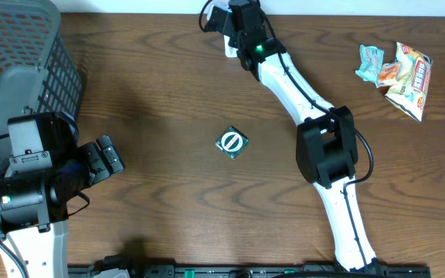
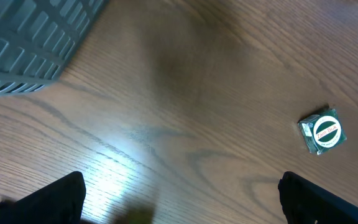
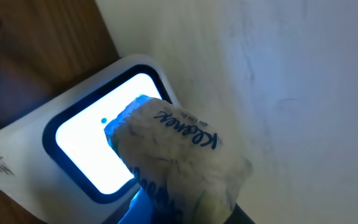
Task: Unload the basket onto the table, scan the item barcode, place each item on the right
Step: 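Carry the tissue pack right and drop it at the table's right edge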
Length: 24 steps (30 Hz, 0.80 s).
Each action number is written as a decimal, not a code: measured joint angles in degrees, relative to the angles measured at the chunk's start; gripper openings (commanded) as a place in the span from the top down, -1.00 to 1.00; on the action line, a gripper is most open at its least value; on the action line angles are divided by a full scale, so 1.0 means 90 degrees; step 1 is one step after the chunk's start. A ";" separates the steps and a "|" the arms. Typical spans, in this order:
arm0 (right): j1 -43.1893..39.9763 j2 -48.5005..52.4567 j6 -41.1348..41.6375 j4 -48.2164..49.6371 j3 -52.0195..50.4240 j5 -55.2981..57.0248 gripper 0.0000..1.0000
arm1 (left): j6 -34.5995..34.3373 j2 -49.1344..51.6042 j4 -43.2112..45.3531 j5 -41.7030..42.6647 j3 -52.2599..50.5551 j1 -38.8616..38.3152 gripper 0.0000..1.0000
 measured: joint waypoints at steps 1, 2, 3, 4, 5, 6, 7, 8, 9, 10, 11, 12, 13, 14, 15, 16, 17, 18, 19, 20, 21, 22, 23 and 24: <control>0.0000 0.0000 0.0005 -0.0015 0.0000 0.0044 0.99 | 0.0000 0.0000 -0.0002 0.0000 0.0000 0.0000 -0.95; 0.0000 0.0000 0.0015 -0.0017 0.0000 0.0087 0.98 | 0.0000 0.0000 -0.0002 0.0000 0.0000 0.0000 -0.95; 0.0000 0.0000 0.0083 -0.0017 0.0000 0.0141 0.98 | 0.0000 0.0000 -0.0002 0.0000 0.0000 0.0000 -0.95; 0.0000 0.0000 0.0163 -0.0017 0.0000 0.0172 0.98 | 0.0000 0.0000 -0.0002 0.0000 0.0000 0.0000 -0.95; -0.0007 -0.0010 0.0308 -0.0034 0.0000 0.0214 0.98 | 0.0000 0.0000 -0.0002 0.0000 0.0000 0.0000 -0.95; -0.0019 -0.0019 0.0466 -0.0102 0.0000 0.0236 0.98 | 0.0000 0.0000 -0.0002 0.0000 0.0000 0.0000 -0.95; -0.0039 -0.0041 0.0651 -0.0180 0.0000 0.0267 0.98 | 0.0000 0.0000 -0.0002 0.0000 0.0000 0.0000 -0.95; -0.0070 -0.0070 0.0865 -0.0289 0.0000 0.0287 0.98 | 0.0000 0.0000 -0.0002 0.0000 0.0000 0.0000 -0.95; -0.0114 -0.0109 0.1044 -0.0418 0.0000 0.0311 0.98 | 0.0000 0.0000 -0.0002 0.0000 0.0000 0.0000 -0.95; -0.0182 -0.0180 0.1256 -0.0583 0.0000 0.0323 0.98 | 0.0000 0.0000 -0.0002 0.0000 0.0000 0.0000 -0.95; -0.0260 -0.0257 0.1447 -0.0746 0.0000 0.0342 0.98 | 0.0000 0.0000 0.0000 0.0000 0.0000 0.0000 -0.95; -0.0352 -0.0345 0.1632 -0.0937 0.0000 0.0367 0.98 | -0.0002 0.0000 -0.0002 0.0000 0.0000 0.0000 -0.95; -0.0457 -0.0447 0.1821 -0.1127 0.0000 0.0386 0.98 | 0.0000 0.0000 -0.0005 0.0000 0.0000 0.0000 -0.95; -0.0653 -0.0639 0.2123 -0.1443 0.0000 0.0425 0.98 | 0.0000 0.0000 -0.0002 0.0000 0.0000 0.0000 -0.95; -0.0731 -0.0702 0.2220 -0.1518 0.0000 0.0464 0.98 | 0.0000 0.0000 -0.0005 0.0000 0.0000 0.0000 -0.95; -0.0891 -0.0818 0.2431 -0.1749 0.0007 0.0527 0.97 | 0.0000 0.0000 -0.0005 0.0000 0.0000 0.0000 -0.95; -0.1078 -0.0947 0.2659 -0.2042 0.0012 0.0670 0.97 | 0.0000 0.0000 -0.0002 0.0000 0.0000 0.0000 -0.95; -0.1260 -0.1039 0.2834 -0.2229 0.0015 0.0809 0.97 | 0.0000 0.0000 -0.0005 0.0000 0.0000 0.0000 -0.95; -0.1479 -0.1117 0.3021 -0.2514 0.0036 0.0986 0.97 | 0.0000 0.0000 -0.0002 0.0000 0.0000 0.0000 -0.95; -0.1712 -0.1166 0.3206 -0.2839 0.0058 0.1163 0.97 | -0.0002 0.0000 -0.0002 0.0000 0.0000 0.0000 -0.95; -0.1882 -0.1188 0.3315 -0.3060 0.0070 0.1277 0.97 | 0.0000 0.0000 -0.0005 0.0000 0.0000 0.0000 -0.96; -0.2084 -0.1192 0.3468 -0.3317 0.0078 0.1377 0.98 | 0.0000 0.0000 -0.0002 0.0000 0.0000 0.0000 -0.95; -0.2302 -0.1192 0.3619 -0.3570 0.0075 0.1464 0.97 | 0.0000 0.0000 -0.0002 0.0000 0.0000 0.0000 -0.95; -0.2487 -0.1180 0.3767 -0.3784 0.0075 0.1513 0.98 | 0.0000 0.0000 -0.0005 0.0000 0.0000 0.0002 -0.95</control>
